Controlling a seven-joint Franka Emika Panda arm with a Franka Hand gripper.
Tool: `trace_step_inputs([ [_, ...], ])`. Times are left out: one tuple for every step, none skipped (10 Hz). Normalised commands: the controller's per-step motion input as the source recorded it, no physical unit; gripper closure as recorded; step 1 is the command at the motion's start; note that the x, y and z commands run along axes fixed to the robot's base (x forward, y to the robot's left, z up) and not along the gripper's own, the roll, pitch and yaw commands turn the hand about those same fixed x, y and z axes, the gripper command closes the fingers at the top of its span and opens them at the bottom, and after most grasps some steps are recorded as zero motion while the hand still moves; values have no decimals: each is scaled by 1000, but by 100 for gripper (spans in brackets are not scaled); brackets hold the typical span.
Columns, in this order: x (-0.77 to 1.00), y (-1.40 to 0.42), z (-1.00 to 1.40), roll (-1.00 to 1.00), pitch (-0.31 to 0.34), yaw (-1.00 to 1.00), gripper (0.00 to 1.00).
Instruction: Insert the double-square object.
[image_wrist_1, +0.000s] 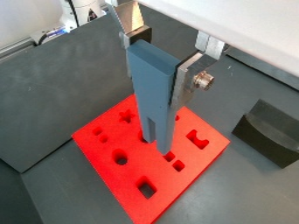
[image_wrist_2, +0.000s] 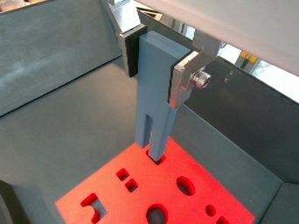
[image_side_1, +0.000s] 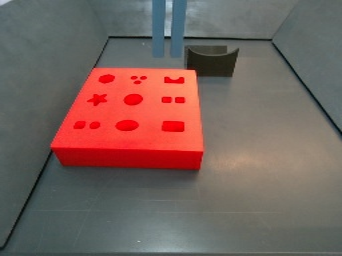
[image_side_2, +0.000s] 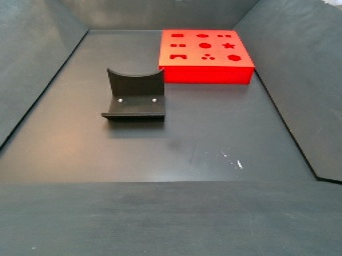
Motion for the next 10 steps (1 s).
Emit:
trace_step_inputs([
  [0, 40, 0, 0, 0, 0, 100],
  [-200, 397, -483, 7, -71, -266, 100],
  [-86, 583, -751, 0, -49, -486, 100],
  [109, 514, -829, 0, 0, -514, 100],
  [286, 403, -771, 33, 0, -546, 100],
  [260, 409, -549, -39, -119, -503, 100],
  [0, 0, -177, -20, -83, 0, 100],
  [194, 3, -574, 17, -117, 109, 100],
  [154, 0, -563, 0, -147, 183, 100],
  [191, 0, -494, 0, -143, 317, 100],
])
